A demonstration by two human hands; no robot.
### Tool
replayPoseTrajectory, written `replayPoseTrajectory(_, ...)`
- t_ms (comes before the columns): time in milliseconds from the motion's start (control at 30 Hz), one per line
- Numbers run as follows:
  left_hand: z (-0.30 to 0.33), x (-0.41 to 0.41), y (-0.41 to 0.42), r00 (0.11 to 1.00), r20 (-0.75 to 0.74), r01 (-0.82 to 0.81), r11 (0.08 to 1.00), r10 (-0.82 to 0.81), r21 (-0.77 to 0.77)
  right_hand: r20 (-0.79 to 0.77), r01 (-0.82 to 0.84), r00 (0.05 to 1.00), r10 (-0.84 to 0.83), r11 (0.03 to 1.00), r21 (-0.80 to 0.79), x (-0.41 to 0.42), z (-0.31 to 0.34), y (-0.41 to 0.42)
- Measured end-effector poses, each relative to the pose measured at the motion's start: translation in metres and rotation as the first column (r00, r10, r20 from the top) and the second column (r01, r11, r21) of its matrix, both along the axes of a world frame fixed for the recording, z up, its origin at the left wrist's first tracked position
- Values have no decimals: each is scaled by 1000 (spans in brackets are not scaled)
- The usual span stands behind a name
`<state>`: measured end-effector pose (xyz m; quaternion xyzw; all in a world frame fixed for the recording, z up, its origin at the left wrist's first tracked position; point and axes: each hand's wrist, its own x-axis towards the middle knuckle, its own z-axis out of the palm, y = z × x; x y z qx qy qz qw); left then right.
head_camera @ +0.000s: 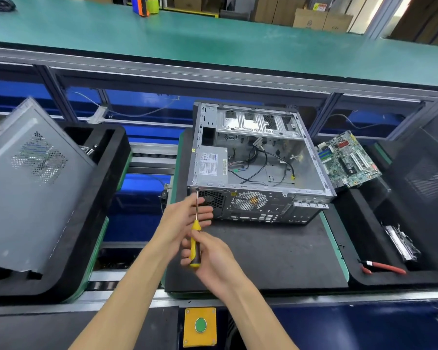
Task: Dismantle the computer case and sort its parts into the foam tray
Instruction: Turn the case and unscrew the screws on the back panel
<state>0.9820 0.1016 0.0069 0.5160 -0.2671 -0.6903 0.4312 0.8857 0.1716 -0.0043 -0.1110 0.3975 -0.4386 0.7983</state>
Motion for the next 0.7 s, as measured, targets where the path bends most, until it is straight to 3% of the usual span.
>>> replayPoseTrajectory(100,0,2,-10,975,-199,-84,993,100,87,-83,16,996,-17,1000,-8,-2,2,-3)
replayPoseTrajectory(200,2,4,-16,937,-325,-77,984,127,162,-67,-3,998,5,999,37,-4,7,-4)
replayPoseTrajectory(433,0,1,-23,902,-408,-60,976,142,208,-190,-40,981,37,999,-9,-9,12,-6)
replayPoseTrajectory(700,-6,-2,-21,886,-433,-84,976,166,202,-80,-59,995,58,998,-7,-14,11,-2)
